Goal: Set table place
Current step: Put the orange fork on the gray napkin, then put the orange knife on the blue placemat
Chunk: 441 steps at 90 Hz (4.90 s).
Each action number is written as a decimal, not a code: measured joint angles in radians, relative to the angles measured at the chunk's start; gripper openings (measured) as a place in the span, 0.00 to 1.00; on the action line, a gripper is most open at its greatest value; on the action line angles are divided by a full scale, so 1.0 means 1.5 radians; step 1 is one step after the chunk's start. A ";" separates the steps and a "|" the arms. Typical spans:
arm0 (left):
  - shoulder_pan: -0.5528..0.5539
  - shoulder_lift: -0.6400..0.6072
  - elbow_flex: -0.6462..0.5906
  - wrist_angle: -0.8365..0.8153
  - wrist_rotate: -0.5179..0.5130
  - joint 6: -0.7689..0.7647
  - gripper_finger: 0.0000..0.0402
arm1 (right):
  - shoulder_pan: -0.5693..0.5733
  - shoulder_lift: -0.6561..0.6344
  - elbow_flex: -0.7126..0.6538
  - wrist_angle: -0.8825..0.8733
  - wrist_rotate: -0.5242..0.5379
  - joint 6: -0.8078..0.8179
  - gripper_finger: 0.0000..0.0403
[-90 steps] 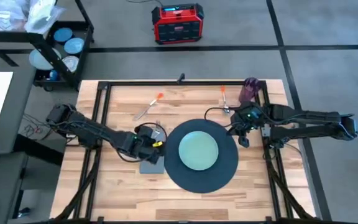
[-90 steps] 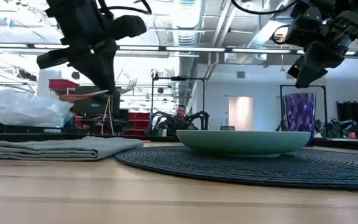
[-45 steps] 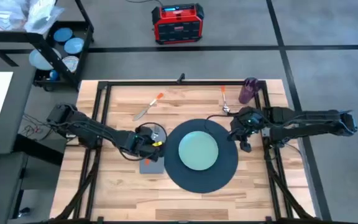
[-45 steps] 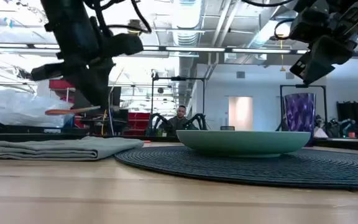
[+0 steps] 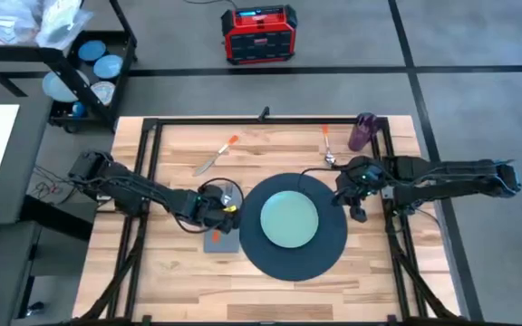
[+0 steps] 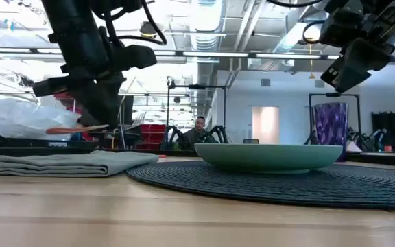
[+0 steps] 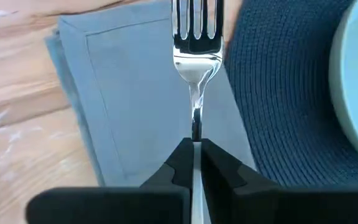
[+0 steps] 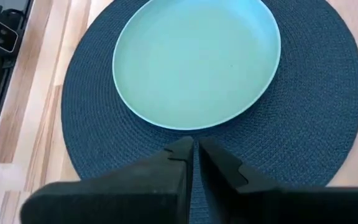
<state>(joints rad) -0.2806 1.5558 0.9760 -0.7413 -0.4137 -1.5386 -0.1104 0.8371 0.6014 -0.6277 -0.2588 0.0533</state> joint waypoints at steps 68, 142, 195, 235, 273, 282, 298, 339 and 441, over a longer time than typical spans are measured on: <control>0.028 0.065 0.006 0.032 0.068 0.073 0.00 | 0.000 0.000 0.000 -0.001 0.000 0.001 0.04; 0.047 0.065 0.005 0.070 0.065 0.169 0.25 | 0.096 0.000 0.000 0.000 -0.003 0.022 0.04; 0.215 0.065 0.071 0.126 0.069 0.450 0.17 | 0.094 0.000 0.000 0.010 0.018 0.034 0.04; 0.224 0.108 0.078 0.180 0.134 0.497 0.00 | 0.094 0.000 0.000 0.009 0.022 0.043 0.04; 0.225 0.142 0.078 0.135 0.116 0.480 0.00 | 0.095 0.000 0.000 0.005 0.022 0.059 0.04; 0.227 0.142 0.078 0.116 0.104 0.477 0.00 | 0.095 0.000 0.000 0.005 0.022 0.059 0.04; 0.228 0.142 0.077 0.111 0.080 0.477 0.00 | 0.095 0.000 0.000 0.005 0.022 0.059 0.04; 0.233 0.142 0.077 0.066 0.073 0.477 0.00 | 0.095 0.000 0.000 0.005 0.022 0.064 0.04; 0.255 0.136 0.191 -0.016 -0.006 0.683 0.00 | 0.093 0.000 0.000 0.000 0.015 0.030 0.04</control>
<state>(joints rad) 0.1020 1.7603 1.2624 -0.7657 -0.4220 -0.5136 0.0286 0.8375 0.6014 -0.6274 -0.2359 0.0978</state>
